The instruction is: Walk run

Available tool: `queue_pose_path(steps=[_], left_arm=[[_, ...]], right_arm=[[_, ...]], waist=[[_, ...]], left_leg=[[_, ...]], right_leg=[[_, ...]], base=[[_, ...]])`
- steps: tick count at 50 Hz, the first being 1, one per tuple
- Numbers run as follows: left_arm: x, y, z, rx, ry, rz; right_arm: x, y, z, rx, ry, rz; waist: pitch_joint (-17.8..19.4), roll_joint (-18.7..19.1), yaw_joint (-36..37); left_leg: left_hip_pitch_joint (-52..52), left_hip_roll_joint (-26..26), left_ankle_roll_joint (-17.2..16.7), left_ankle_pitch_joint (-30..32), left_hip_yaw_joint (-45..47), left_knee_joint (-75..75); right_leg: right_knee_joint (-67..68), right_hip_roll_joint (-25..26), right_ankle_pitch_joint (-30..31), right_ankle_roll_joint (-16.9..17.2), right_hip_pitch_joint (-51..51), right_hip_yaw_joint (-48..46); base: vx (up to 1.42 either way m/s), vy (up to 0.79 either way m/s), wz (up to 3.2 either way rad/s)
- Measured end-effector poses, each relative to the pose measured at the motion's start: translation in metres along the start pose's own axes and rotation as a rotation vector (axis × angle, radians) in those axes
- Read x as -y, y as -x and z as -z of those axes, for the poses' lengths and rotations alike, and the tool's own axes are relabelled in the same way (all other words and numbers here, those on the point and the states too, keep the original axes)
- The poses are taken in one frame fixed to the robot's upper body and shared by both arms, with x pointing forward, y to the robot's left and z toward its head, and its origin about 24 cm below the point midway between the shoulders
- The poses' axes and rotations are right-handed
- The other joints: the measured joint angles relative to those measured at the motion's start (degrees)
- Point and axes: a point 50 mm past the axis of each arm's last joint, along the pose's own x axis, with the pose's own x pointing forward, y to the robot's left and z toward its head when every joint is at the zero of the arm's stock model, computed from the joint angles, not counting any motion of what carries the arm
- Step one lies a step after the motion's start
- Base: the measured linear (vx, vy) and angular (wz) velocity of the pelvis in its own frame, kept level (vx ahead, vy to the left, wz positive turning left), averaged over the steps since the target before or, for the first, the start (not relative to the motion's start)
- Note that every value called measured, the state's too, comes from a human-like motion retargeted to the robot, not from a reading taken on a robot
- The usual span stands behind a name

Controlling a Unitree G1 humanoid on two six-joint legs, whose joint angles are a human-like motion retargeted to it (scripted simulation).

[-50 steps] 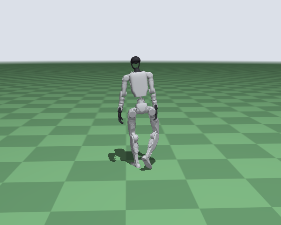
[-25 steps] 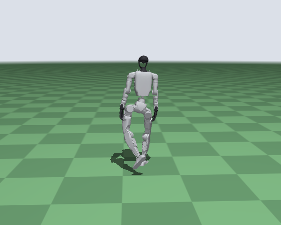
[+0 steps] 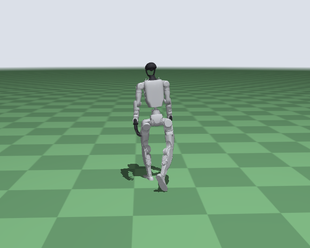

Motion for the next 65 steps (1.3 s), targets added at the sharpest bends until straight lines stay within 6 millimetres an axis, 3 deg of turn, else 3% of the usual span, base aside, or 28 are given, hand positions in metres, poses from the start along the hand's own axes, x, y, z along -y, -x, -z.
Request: queue_pose_path(steps=[2,3,7,13,16,19,22,24,25,28,30,32,36,41,45,47,50,52,55,57,58,60,63,65], left_arm=[[-0.007,0.004,-0.015,0.056,0.019,-0.009],[-0.011,0.006,-0.024,0.089,0.024,-0.028],[-0.037,0.024,-0.067,0.229,-0.018,-0.16],[-0.083,0.069,-0.125,0.45,-0.147,-0.33],[-0.102,0.095,-0.149,0.557,-0.186,-0.413],[-0.104,0.106,-0.161,0.629,-0.186,-0.452],[-0.093,0.095,-0.156,0.635,-0.152,-0.421],[-0.081,0.077,-0.139,0.586,-0.13,-0.364],[-0.072,0.066,-0.129,0.556,-0.12,-0.333],[-0.039,0.033,-0.092,0.408,-0.074,-0.231],[-0.024,0.018,-0.067,0.292,-0.073,-0.173],[-0.014,0.01,-0.048,0.208,-0.084,-0.139],[0.007,-0.002,-0.016,0.093,0.016,-0.102],[0.038,-0.01,0.018,-0.008,0.262,0.022],[0.047,-0.01,0.031,-0.074,0.323,0.122],[0.042,-0.009,0.035,-0.104,0.276,0.152],[0.028,-0.005,0.038,-0.139,0.201,0.147],[0.022,-0.005,0.038,-0.142,0.18,0.109],[0.017,-0.004,0.02,-0.073,0.192,0.051],[0.011,-0.002,0.002,0.004,0.182,0.038],[0.006,0.0,-0.007,0.043,0.175,0.034],[-0.007,0.006,-0.028,0.127,0.165,0.012],[-0.033,0.021,-0.061,0.251,0.112,-0.085],[-0.052,0.035,-0.083,0.327,0.051,-0.166]], right_arm=[[-0.004,0.0,0.013,-0.027,0.002,-0.001],[-0.006,0.0,0.018,-0.035,0.004,0.0],[-0.01,0.002,0.042,-0.072,-0.02,0.019],[-0.021,0.007,0.078,-0.192,-0.151,-0.021],[-0.031,0.007,0.08,-0.212,-0.255,-0.068],[-0.034,0.007,0.078,-0.198,-0.331,-0.082],[-0.033,0.006,0.074,-0.197,-0.348,-0.073],[-0.029,0.006,0.072,-0.201,-0.332,-0.063],[-0.026,0.006,0.07,-0.201,-0.324,-0.055],[-0.012,0.005,0.061,-0.181,-0.217,0.0],[0.002,0.006,0.052,-0.148,-0.124,0.045],[0.014,0.005,0.037,-0.114,-0.055,0.087],[0.022,0.004,0.0,-0.007,-0.019,0.131],[0.023,0.005,-0.043,0.144,-0.054,0.056],[0.028,0.009,-0.063,0.197,-0.024,0.023],[0.033,0.01,-0.062,0.189,0.006,0.032],[0.03,0.008,-0.047,0.144,0.041,0.027],[0.023,0.005,-0.021,0.064,0.033,0.0],[0.001,0.002,0.022,-0.071,-0.02,-0.03],[-0.005,0.004,0.045,-0.148,-0.062,-0.039],[-0.006,0.005,0.053,-0.179,-0.073,-0.046],[-0.006,0.007,0.064,-0.216,-0.068,-0.047],[-0.007,0.008,0.07,-0.222,-0.085,-0.026],[-0.01,0.008,0.074,-0.215,-0.138,-0.025]], waist=[[0.5,2.5,-0.9],[1.1,2.9,-1.6],[2.2,0.3,-6.7],[2.4,-1.3,-14.2],[3.2,-2.1,-17.2],[2.1,-2.0,-18.4],[0.2,-2.2,-18.1],[-0.1,-2.9,-18.6],[-0.1,-3.1,-19.0],[-0.5,-7.0,-18.2],[-0.6,-10.6,-16.6],[0.1,-13.0,-15.4],[1.1,-10.1,-10.3],[2.3,-6.1,-3.4],[3.9,-5.9,1.7],[4.0,-6.5,3.8],[2.9,-6.0,4.0],[1.7,-6.1,3.7],[0.6,-4.5,3.1],[0.1,-1.4,1.7],[0.2,0.0,1.3],[1.1,2.2,-0.5],[2.3,1.0,-5.4],[2.2,0.4,-8.5]], left_leg=[[5.2,3.1,-0.6,-2.6,2.4,-0.7],[7.7,2.7,-1.0,-3.2,2.2,-2.0],[18.3,-3.9,-1.6,-2.1,6.9,-12.8],[28.4,-11.8,-2.1,-4.5,2.8,-20.5],[33.5,-14.2,-2.5,-6.2,-0.1,-22.7],[36.0,-14.4,-4.0,-6.6,-2.4,-22.4],[37.6,-14.9,-6.6,-2.4,-3.9,-20.1],[39.4,-15.3,-7.7,5.3,-2.5,-17.5],[40.0,-15.1,-7.5,10.8,-1.0,-15.5],[38.6,-14.4,-3.3,26.1,10.2,-3.6],[36.1,-13.8,-0.9,25.0,16.2,6.1],[31.5,-11.6,0.2,16.2,19.6,14.0],[16.7,-7.9,-4.7,9.1,17.1,17.9],[3.8,-8.1,-6.3,4.5,13.8,1.7],[-3.6,-10.6,-5.8,3.7,8.2,-12.6],[-6.1,-10.9,-6.5,5.7,7.1,-15.5],[-7.8,-11.2,-2.5,10.7,1.9,-11.2],[-6.7,-8.3,-0.4,10.1,6.1,-6.5],[-4.8,-6.5,-0.4,4.1,-2.9,-1.1],[0.8,-2.8,-0.2,1.3,-1.0,-2.5],[3.4,-0.7,-0.6,0.3,0.6,-3.2],[8.5,1.8,-1.7,-1.4,2.9,-5.0],[15.7,-2.9,-2.4,-0.7,4.6,-12.6],[19.3,-5.4,-2.7,-0.7,6.5,-16.7]], right_leg=[[10.1,-2.0,-5.8,-2.9,-3.5,-2.3],[14.5,-3.2,-8.4,-2.9,-6.8,-1.5],[22.9,-8.9,-14.9,0.6,-22.4,1.6],[-0.6,-9.4,-23.8,1.4,-36.4,1.3],[-14.9,-7.8,-25.4,2.6,-41.8,7.2],[-18.8,-7.5,-26.4,3.1,-45.9,9.4],[-13.9,-9.2,-23.6,-2.0,-45.7,4.2],[-10.3,-10.2,-20.7,-4.0,-45.0,5.8],[-6.8,-10.9,-21.7,-4.3,-45.6,10.9],[-6.4,-15.1,-27.1,-2.6,-39.3,13.5],[-7.9,-19.3,-29.0,-1.5,-34.2,10.5],[-9.4,-21.0,-30.3,-0.2,-29.8,8.7],[-19.1,-12.9,-29.5,1.3,-19.8,2.4],[-26.9,-2.8,-30.8,3.8,-10.2,1.3],[-29.5,-0.1,-33.0,6.9,-3.9,1.9],[-29.0,0.2,-33.7,8.2,-2.1,4.7],[-27.3,1.8,-31.6,11.3,0.7,6.4],[-24.7,1.7,-25.9,13.0,2.5,6.5],[-15.3,0.6,-9.8,8.2,1.4,7.1],[-4.5,0.4,-2.4,3.6,-0.9,4.2],[1.3,-0.5,-1.6,1.2,-2.3,2.7],[12.2,-2.8,-6.1,0.1,-7.3,2.6],[24.7,-8.5,-12.1,1.7,-20.0,5.6],[24.8,-9.6,-15.0,2.5,-26.7,5.8]], base=[[0.89,0.01,-0.64],[0.83,-0.02,-0.38],[0.86,-0.04,0.25],[0.81,-0.13,0.63],[0.93,-0.27,0.98],[0.83,-0.26,0.54],[1.06,-0.3,0.04],[1.11,-0.28,0.32],[1.07,-0.22,0.66],[1.01,-0.22,0.24],[1.05,-0.32,0.13],[0.85,-0.25,0.6],[0.78,-0.23,-0.05],[0.81,-0.24,-0.42],[0.84,-0.15,-0.64],[0.91,-0.1,-0.59],[0.88,-0.1,-0.22],[1.12,-0.06,-0.45],[1.35,-0.02,-0.67],[1.12,0.05,-0.46],[0.9,0.05,-0.64],[0.75,0.02,-0.57],[0.73,0.0,0.14],[0.73,-0.04,0.63]])
